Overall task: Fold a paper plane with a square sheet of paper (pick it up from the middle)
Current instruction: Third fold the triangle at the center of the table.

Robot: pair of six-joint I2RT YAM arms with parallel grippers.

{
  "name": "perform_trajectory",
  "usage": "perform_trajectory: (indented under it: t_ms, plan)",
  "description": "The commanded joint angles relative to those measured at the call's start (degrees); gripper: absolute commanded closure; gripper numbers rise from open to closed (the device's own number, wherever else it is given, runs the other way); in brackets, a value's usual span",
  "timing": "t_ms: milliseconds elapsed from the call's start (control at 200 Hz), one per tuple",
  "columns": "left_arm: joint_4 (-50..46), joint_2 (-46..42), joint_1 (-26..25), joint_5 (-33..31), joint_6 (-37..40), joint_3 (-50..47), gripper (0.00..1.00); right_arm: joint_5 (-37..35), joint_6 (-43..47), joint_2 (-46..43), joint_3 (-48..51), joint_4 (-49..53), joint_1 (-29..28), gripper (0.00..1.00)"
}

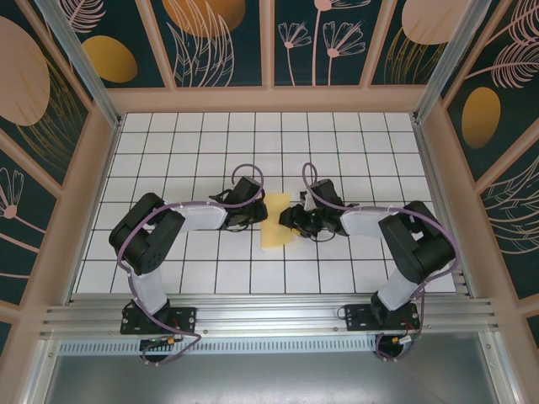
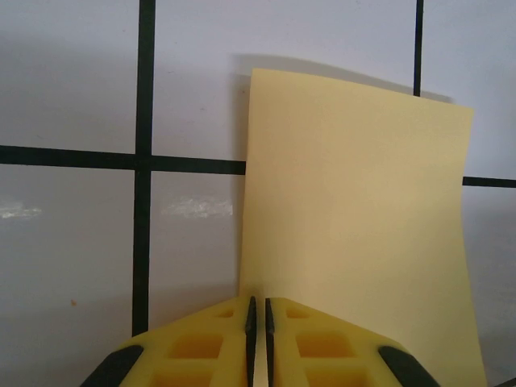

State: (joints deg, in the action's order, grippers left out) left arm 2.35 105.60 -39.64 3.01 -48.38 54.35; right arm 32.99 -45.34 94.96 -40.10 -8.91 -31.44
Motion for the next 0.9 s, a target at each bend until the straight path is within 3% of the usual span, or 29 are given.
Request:
perform_trajectory:
  t_ms: [0, 160, 305, 425, 530, 896]
  plan:
    - [-0.7, -0.4, 0.45, 0.94, 1.67, 1.0, 0.83, 1.1, 1.91, 2.33, -3.19, -0.74, 2.03, 0.54]
    - [0.23, -1.33, 0.48, 1.54, 2.97, 0.61, 0.82, 2.08, 3.93, 5.06, -5.58, 0.55, 3.55, 0.6]
    - [2.17, -4.55, 0.49, 2.33, 4.7, -1.36, 0.77, 4.25, 4.39, 6.63, -6.52, -0.15, 4.19, 0.73]
    - [4.31, -9.24, 0.44, 3.51, 6.17, -4.0, 0.68, 5.15, 4.66, 7.38, -7.07, -0.08, 4.55, 0.84]
    - [6.17, -13.4, -0.2, 4.58, 7.89, -6.9, 0.59, 5.72, 4.27, 7.34, -7.25, -0.2, 4.63, 0.86]
    - [4.18, -16.29, -15.61, -4.66, 18.4, -9.02, 0.4, 5.59, 1.81, 7.29, -6.55, -0.47, 4.72, 0.86]
